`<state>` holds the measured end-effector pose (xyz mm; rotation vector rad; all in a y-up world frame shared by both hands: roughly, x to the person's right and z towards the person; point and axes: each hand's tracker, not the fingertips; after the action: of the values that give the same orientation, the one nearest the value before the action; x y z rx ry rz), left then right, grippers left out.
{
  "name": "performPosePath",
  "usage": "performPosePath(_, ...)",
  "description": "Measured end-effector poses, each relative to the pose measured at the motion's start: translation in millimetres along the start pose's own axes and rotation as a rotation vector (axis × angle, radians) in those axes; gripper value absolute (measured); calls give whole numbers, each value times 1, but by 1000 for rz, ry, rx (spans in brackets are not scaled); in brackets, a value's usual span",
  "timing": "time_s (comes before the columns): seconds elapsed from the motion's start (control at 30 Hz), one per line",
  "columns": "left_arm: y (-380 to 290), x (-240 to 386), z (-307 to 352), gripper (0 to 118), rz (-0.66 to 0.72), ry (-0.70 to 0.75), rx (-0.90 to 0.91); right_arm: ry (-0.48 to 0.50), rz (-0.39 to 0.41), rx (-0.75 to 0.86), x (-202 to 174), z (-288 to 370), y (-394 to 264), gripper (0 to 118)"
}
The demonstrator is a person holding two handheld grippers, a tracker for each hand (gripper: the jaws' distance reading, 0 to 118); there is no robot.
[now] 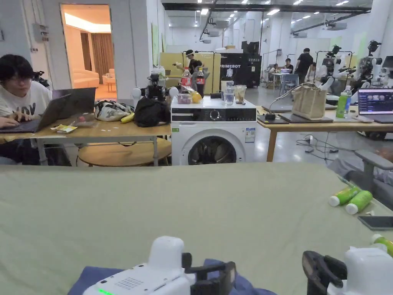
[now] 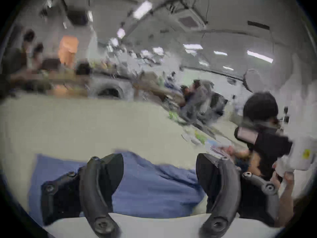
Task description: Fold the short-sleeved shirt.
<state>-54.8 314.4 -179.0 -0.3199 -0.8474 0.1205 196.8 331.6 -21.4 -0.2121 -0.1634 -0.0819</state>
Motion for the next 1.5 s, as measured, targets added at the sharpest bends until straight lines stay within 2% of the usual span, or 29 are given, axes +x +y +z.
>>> performPosePath(0.07, 24, -13, 36, 85, -39, 123, 77, 55, -16, 8, -12, -10, 1, 0)
performPosePath(0.1, 31, -19, 52, 75, -46, 176, 123, 63, -4, 2, -18, -16, 1, 0)
performPosePath(0.17, 40, -28, 84, 13, -84, 222, 178, 88, 25, -7, -32, -25, 1, 0)
performPosePath(0.2, 42, -30, 96, 0, -108, 245, 185, 99, 37, -12, -36, -29, 0, 0)
performPosePath(0.3, 36, -35, 122, 0, -149, 355, 194, 135, 44, -23, -50, -34, -4, 0)
performPosePath(0.37, 28, -38, 135, 0, -141, 348, 200, 151, 38, -26, -55, -37, -9, 0)
performPosePath(0.43, 20, -36, 142, 0, -141, 414, 184, 159, 44, -33, -61, -39, -15, 0)
performPosePath(0.63, 12, -36, 135, 0, -188, 464, 141, 152, 73, -36, -69, -43, -22, 0)
performPosePath(0.87, 11, -81, 107, 0, -63, 427, 22, 151, 68, -48, -55, -44, -26, 0)
performPosePath(0.9, 13, -96, 97, 6, -36, 419, -23, 147, 57, -54, -51, -44, -28, 0)
performPosePath(1.0, 16, -143, 57, 57, 48, 345, -134, 133, 13, -126, -38, -48, -34, 0)
performPosePath(1.03, 16, -158, 40, 70, 96, 366, -220, 137, 8, -133, -32, -49, -36, 0)
performPosePath(1.2, 7, -238, -47, 70, 229, 411, -409, 118, -31, -183, -1, -50, -47, 0)
performPosePath(1.3, -11, -275, -88, 69, 240, 500, -507, 58, -62, -216, 22, -56, -53, 0)
performPosePath(1.37, -24, -291, -107, 59, 238, 531, -579, 27, -77, -237, 37, -60, -57, 0)
performPosePath(1.47, -40, -299, -120, 52, 286, 520, -616, -8, -102, -259, 53, -63, -63, 0)
performPosePath(1.5, -43, -299, -124, 46, 280, 528, -622, -15, -115, -268, 58, -65, -65, 0)
